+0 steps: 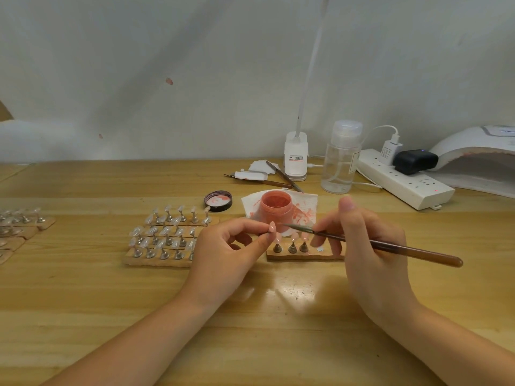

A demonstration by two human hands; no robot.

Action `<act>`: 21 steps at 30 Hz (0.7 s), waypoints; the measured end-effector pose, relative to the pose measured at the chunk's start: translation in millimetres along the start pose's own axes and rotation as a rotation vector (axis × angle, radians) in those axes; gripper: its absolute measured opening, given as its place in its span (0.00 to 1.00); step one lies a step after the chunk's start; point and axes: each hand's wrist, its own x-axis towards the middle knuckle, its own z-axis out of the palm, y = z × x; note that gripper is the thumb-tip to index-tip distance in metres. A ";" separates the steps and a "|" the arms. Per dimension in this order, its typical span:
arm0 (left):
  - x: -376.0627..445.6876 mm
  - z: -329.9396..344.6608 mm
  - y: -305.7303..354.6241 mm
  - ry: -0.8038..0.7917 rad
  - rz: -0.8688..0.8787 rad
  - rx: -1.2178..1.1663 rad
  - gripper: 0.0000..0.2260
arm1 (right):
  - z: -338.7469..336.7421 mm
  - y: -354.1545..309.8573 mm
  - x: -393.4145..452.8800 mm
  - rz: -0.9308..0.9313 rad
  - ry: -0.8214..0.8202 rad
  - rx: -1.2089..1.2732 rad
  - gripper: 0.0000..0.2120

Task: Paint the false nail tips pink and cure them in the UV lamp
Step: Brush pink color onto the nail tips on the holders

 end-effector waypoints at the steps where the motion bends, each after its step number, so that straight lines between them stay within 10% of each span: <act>1: 0.0 -0.1 -0.2 0.003 0.000 0.002 0.03 | 1.5 0.6 1.8 0.006 0.000 -0.021 0.18; 21: 1.9 1.7 -6.1 -0.002 -0.006 -0.056 0.07 | 3.0 0.8 -3.1 0.039 -0.035 0.027 0.19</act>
